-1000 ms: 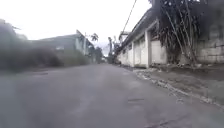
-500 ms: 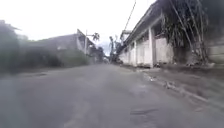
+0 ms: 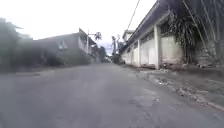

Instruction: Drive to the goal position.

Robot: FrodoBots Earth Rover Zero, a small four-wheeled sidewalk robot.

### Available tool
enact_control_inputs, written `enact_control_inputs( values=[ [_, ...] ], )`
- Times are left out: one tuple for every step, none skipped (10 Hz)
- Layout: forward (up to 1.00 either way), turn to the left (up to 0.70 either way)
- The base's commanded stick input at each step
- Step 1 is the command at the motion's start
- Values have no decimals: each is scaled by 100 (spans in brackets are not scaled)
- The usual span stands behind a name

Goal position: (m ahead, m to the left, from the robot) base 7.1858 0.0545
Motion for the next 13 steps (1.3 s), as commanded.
enact_control_inputs(
  values=[
    [100,0],
    [100,0],
    [100,0],
    [100,-9],
    [100,-31],
    [100,-38],
    [100,-40],
    [100,-27],
    [100,-6],
    [100,0],
    [100,0],
    [100,0],
    [100,0]
  ],
)
